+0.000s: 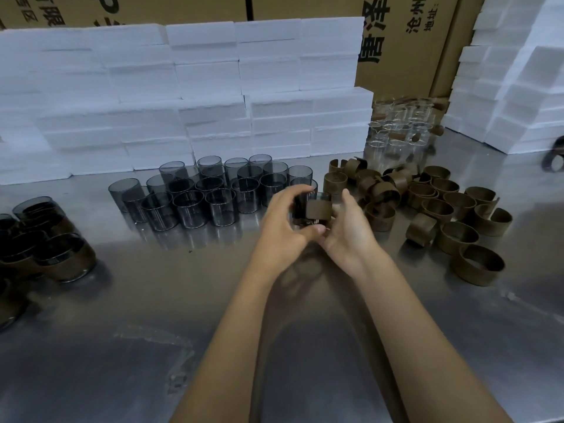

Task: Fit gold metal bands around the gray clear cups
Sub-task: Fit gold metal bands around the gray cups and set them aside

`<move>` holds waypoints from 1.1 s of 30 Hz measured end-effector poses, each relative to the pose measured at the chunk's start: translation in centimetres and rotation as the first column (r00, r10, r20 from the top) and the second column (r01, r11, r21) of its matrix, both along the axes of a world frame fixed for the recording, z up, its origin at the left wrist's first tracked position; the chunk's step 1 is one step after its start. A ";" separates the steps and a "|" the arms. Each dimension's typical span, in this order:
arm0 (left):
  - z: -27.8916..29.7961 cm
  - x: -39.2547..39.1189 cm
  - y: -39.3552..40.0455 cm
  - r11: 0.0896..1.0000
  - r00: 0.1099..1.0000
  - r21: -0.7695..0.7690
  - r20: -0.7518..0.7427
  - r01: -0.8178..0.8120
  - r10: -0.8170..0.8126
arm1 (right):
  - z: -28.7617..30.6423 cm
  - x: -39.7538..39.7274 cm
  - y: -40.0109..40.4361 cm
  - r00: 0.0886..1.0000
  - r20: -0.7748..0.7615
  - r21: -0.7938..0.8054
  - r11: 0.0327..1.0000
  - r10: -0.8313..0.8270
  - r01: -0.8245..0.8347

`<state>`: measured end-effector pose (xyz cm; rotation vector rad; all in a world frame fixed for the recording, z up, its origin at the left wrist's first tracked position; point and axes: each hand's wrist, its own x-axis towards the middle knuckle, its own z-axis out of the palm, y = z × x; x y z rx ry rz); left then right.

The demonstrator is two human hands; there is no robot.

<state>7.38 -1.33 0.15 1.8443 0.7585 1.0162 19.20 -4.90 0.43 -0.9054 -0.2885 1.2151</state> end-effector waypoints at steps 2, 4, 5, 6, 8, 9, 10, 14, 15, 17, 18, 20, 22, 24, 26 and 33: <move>0.5 -0.7 0.6 0.984 0.981 -0.165 0.191 0.072 -0.039 | 0.1 0.3 -0.3 0.998 -0.047 0.013 0.999 0.050 -0.049; 0.8 -1.3 1.0 0.956 0.954 -0.259 0.296 0.136 -0.055 | 0.1 0.1 -0.6 0.986 -0.095 0.041 0.990 0.138 -0.135; 0.9 -1.6 1.1 0.944 0.945 -0.286 0.319 0.164 -0.068 | 0.2 -0.1 -0.8 0.979 -0.110 0.058 0.984 0.172 -0.167; 0.9 -1.8 1.2 0.932 0.939 -0.311 0.335 0.186 -0.076 | 0.2 -0.3 -0.8 0.975 -0.113 0.073 0.980 0.190 -0.182; 0.8 -2.1 1.5 0.918 0.939 -0.358 0.341 0.168 -0.039 | 0.2 -0.5 -0.8 0.979 -0.092 0.104 0.980 0.181 -0.171; 0.7 -2.2 1.7 0.919 0.942 -0.373 0.336 0.129 0.005 | 0.3 -0.6 -0.8 0.985 -0.072 0.116 0.982 0.158 -0.149; 0.5 -2.3 1.9 0.917 0.940 -0.388 0.338 0.093 0.047 | 0.3 -0.7 -0.7 0.991 -0.042 0.129 0.984 0.128 -0.122; -0.2 -2.0 2.6 0.896 0.914 -0.436 0.393 0.091 0.098 | 0.2 -1.2 -0.5 0.994 0.101 0.141 0.988 0.040 -0.054; -0.3 -1.9 2.7 0.890 0.909 -0.444 0.404 0.100 0.099 | 0.2 -1.3 -0.4 0.993 0.114 0.142 0.989 0.029 -0.045; -0.4 -1.7 2.8 0.881 0.896 -0.456 0.433 0.125 0.097 | 0.3 -1.5 -0.3 0.992 0.128 0.136 0.990 0.013 -0.030; -0.4 -1.7 2.9 0.876 0.889 -0.462 0.447 0.139 0.095 | 0.3 -1.5 -0.4 0.992 0.129 0.137 0.990 0.007 -0.025; -0.5 -1.8 3.0 0.870 0.880 -0.466 0.466 0.160 0.087 | 0.2 -1.5 -0.4 0.992 0.126 0.137 0.990 0.001 -0.019; -0.6 -1.8 3.1 0.870 0.878 -0.463 0.472 0.169 0.081 | 0.2 -1.5 -0.4 0.992 0.130 0.130 0.991 0.001 -0.018; -0.6 -1.8 3.1 0.872 0.878 -0.458 0.473 0.172 0.076 | 0.2 -1.4 -0.4 0.990 0.138 0.125 0.992 0.009 -0.026; -0.6 -1.8 3.0 0.875 0.877 -0.452 0.476 0.174 0.071 | 0.2 -1.4 -0.4 0.989 0.149 0.125 0.991 0.020 -0.039; -0.3 -1.8 2.9 0.873 0.882 -0.460 0.463 0.162 0.081 | 0.1 -1.2 -0.2 0.992 0.123 0.142 0.989 0.018 -0.036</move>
